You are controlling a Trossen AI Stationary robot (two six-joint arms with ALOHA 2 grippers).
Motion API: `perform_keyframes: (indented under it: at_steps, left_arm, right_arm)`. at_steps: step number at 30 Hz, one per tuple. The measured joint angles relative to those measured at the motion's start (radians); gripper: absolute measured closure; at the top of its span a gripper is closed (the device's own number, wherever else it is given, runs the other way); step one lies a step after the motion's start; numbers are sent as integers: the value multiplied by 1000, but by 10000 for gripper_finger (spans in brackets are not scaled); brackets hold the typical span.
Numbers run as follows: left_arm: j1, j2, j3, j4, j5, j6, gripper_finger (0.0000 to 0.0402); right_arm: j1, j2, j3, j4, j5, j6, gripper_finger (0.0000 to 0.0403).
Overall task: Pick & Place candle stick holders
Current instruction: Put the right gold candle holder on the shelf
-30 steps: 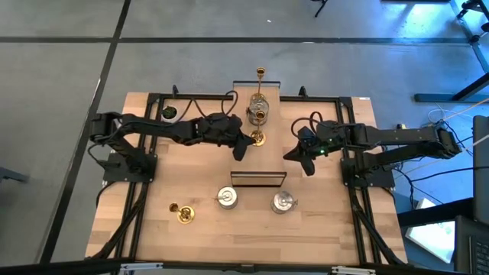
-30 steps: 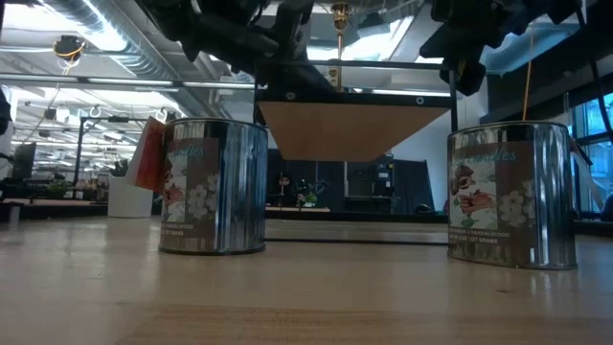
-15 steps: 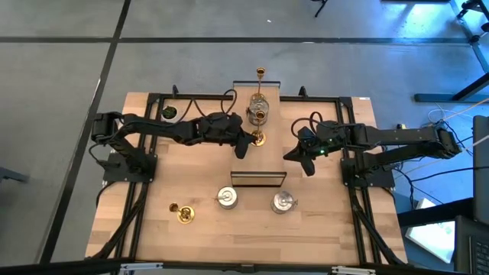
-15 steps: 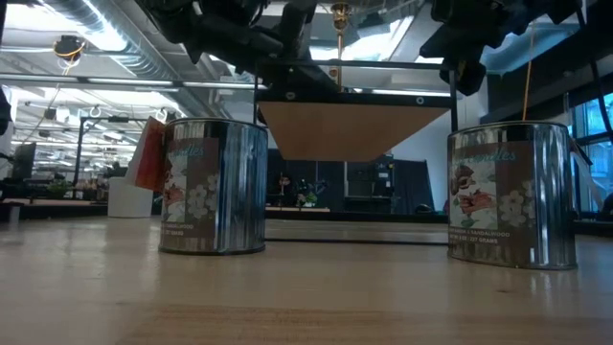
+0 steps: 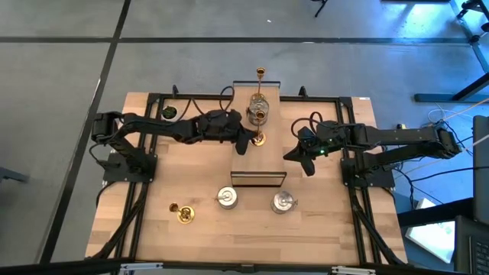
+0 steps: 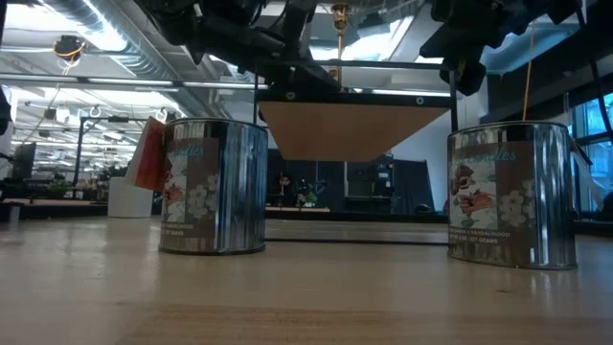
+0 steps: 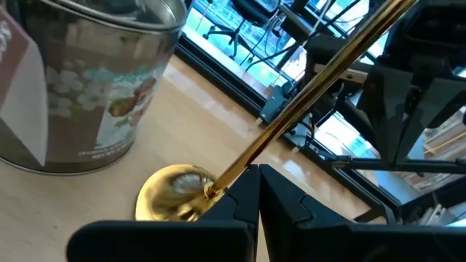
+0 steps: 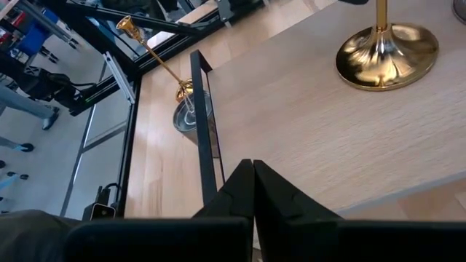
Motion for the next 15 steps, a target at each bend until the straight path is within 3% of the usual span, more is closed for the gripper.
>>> perform_keyframes:
  at_steps: [15]
  left_arm:
    - [3,0,0,7,21,-18,400]
  right_arm:
    - [0,0,0,0,1,0,403]
